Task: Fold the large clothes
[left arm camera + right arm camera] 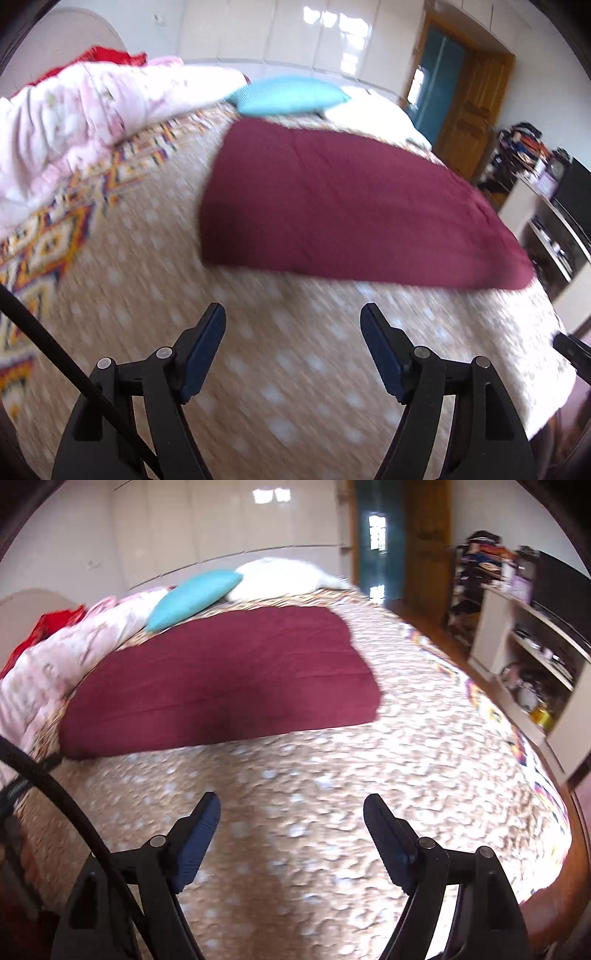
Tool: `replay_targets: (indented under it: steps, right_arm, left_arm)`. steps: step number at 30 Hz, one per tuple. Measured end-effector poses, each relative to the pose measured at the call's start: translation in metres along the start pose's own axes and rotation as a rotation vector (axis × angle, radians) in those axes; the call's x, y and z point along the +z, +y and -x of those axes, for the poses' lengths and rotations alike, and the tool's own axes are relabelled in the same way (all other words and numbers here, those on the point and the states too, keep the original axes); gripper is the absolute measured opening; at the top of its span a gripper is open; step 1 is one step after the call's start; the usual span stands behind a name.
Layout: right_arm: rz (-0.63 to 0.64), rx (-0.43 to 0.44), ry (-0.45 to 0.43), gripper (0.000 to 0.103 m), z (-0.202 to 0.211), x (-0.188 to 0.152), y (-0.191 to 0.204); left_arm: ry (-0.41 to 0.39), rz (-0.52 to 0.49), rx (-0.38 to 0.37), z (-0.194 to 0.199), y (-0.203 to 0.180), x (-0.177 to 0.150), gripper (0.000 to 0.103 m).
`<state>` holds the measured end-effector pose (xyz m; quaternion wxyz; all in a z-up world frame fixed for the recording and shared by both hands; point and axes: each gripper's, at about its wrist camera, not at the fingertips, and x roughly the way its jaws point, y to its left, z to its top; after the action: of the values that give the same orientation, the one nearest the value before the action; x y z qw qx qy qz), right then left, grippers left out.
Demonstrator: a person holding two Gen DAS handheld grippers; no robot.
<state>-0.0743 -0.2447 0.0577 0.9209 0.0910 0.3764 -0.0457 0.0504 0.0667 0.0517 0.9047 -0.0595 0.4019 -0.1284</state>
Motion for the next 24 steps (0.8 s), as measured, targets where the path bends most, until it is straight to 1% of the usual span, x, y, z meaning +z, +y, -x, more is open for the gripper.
replay_targets:
  steps: [2, 5, 8, 10, 13, 16, 19, 24]
  right_arm:
    - [-0.017, -0.013, 0.022, 0.084, -0.008, -0.003, -0.006]
    - [-0.006, 0.012, 0.028, 0.084, -0.010, -0.011, -0.006]
    - [0.056, 0.010, 0.003, 0.084, -0.007, -0.024, -0.001]
    - [0.113, 0.007, 0.005, 0.084, -0.001, -0.032, 0.002]
    - [0.183, -0.008, -0.011, 0.084, 0.005, -0.044, 0.008]
    - [0.224, -0.030, -0.039, 0.084, 0.010, -0.052, 0.009]
    - [0.215, -0.018, -0.040, 0.084, 0.013, -0.056, 0.006]
    - [0.178, 0.001, -0.027, 0.085, 0.015, -0.062, -0.001]
  left_arm:
    - [0.047, -0.005, -0.004, 0.002, -0.013, -0.015, 0.074]
    - [0.082, -0.027, 0.013, 0.003, -0.030, -0.032, 0.074]
    - [0.110, -0.041, 0.038, 0.001, -0.043, -0.044, 0.074]
    - [0.128, -0.039, 0.047, -0.001, -0.048, -0.050, 0.074]
    - [0.164, -0.031, 0.058, -0.007, -0.052, -0.056, 0.074]
    - [0.198, -0.014, 0.071, -0.012, -0.053, -0.063, 0.074]
    - [0.204, -0.019, 0.097, -0.014, -0.054, -0.068, 0.075]
    - [0.209, -0.046, 0.122, -0.015, -0.058, -0.076, 0.083]
